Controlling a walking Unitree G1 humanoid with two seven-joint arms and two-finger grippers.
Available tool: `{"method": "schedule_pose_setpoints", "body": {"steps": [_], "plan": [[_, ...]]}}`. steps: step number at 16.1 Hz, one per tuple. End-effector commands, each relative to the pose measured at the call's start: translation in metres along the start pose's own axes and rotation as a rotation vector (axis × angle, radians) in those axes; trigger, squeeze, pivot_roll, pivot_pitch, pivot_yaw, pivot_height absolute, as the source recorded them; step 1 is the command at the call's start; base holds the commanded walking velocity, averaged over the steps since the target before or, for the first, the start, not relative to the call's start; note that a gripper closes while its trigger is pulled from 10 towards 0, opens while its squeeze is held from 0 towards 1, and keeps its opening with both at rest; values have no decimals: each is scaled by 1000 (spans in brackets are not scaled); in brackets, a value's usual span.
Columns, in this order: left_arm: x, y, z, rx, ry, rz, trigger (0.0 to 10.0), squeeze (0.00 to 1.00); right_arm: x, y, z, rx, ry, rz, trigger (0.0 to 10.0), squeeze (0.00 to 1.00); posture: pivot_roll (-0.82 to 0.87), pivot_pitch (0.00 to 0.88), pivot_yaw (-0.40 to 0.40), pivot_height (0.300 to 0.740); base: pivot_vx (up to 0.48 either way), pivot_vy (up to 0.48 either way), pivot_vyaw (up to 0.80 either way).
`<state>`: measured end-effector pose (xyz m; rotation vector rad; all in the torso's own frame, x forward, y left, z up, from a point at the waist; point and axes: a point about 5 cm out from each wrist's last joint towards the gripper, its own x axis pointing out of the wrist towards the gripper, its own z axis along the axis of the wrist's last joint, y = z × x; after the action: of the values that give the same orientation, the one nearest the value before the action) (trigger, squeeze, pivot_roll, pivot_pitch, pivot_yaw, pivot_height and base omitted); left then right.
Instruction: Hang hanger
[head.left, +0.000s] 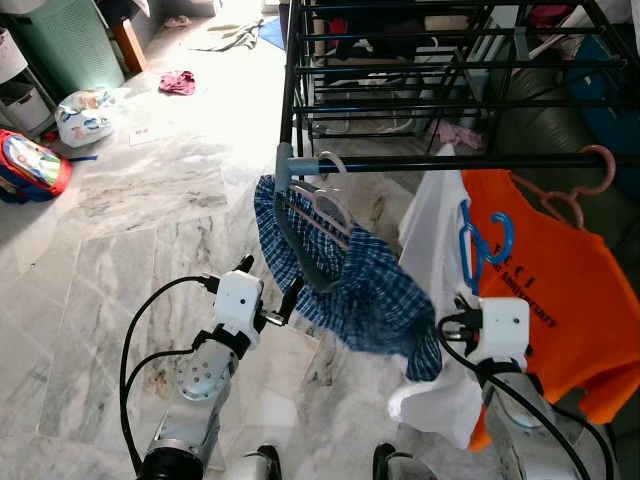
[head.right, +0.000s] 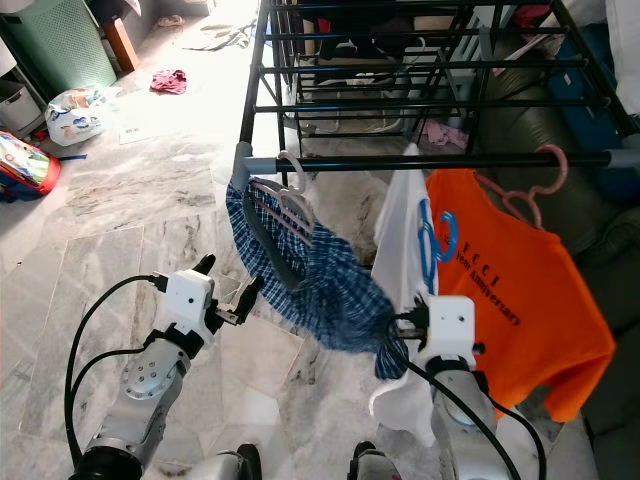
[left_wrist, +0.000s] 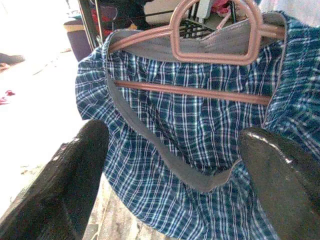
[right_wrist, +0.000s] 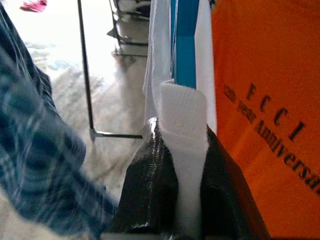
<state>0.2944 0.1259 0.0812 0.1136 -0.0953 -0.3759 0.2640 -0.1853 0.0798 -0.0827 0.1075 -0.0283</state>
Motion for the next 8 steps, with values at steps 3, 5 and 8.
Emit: {"method": "schedule_pose_setpoints", "body": {"steps": [3,5,8], "plan": [[0,-2,2,4,2,-24,10000,0,8,8,35,17,-108,46,10000,0,22,216,32,740,0,0,0],[1,-3,2,4,0,-28,10000,0,18,4,58,66,-142,48,10000,0,20,217,29,740,0,0,0],[1,-6,4,-5,-12,-43,10000,0,28,2,67,91,-103,79,10000,0,22,216,27,740,0,0,0]]}}
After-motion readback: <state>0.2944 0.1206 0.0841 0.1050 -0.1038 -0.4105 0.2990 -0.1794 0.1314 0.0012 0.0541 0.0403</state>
